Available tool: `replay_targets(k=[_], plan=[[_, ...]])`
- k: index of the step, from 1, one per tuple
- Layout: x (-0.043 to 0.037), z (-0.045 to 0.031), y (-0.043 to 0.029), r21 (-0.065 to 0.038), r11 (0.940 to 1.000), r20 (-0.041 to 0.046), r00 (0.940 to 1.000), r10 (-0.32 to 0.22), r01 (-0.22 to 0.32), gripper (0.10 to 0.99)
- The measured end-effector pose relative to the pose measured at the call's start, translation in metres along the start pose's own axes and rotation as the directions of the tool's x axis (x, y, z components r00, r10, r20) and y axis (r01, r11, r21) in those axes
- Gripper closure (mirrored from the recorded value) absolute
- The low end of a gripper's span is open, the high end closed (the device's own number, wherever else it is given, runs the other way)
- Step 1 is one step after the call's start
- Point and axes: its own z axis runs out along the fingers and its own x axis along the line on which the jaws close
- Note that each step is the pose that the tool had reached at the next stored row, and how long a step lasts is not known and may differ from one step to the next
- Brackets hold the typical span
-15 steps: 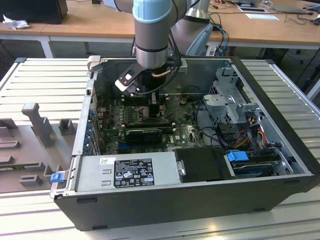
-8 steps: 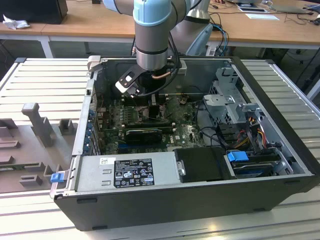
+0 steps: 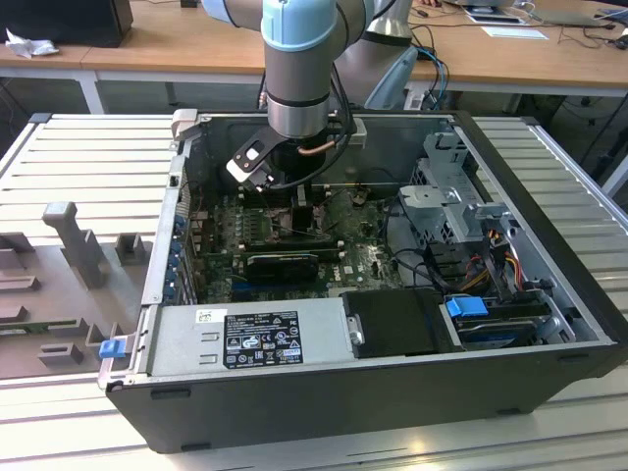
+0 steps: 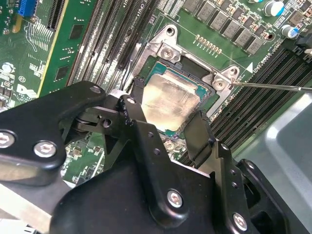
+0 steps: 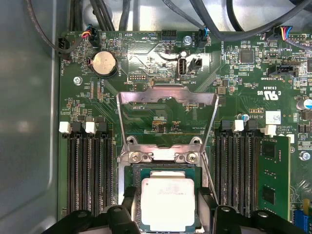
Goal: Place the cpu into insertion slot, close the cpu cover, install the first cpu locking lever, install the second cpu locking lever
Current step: 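Place the cpu into insertion slot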
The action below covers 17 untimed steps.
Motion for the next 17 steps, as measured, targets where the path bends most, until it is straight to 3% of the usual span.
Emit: replay_targets(k=[17], plan=[[0.0036, 0.0012, 0.0009, 0.000, 1.0000, -0.0021, 1.0000, -0.004, 0.004, 0.482]])
